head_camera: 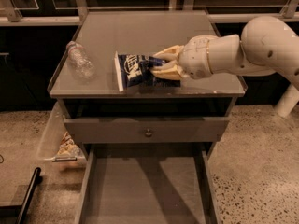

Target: Place blue chip bag into middle drawer

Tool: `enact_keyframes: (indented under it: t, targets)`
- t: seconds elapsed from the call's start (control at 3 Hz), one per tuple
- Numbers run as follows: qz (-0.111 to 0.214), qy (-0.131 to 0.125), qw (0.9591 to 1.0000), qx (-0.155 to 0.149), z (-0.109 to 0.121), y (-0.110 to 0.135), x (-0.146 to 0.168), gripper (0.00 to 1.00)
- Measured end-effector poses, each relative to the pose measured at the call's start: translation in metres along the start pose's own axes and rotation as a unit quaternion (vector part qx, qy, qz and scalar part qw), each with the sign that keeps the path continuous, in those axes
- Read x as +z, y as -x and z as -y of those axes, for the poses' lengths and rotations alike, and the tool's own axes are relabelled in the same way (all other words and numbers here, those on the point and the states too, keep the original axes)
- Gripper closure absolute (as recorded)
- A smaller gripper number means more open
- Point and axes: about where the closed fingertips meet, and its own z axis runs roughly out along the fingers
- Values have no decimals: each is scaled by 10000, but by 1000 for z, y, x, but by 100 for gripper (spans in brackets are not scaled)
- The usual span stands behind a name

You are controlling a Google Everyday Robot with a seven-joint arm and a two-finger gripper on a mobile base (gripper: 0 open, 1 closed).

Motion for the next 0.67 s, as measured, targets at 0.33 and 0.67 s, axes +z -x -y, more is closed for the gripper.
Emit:
enact_keyframes:
  t: [0.33,0.67]
  targets:
    - [-40,1,10000,-6,-29,-14,-11,100]
    - [-49,7,10000,29,-84,-43,-30,100]
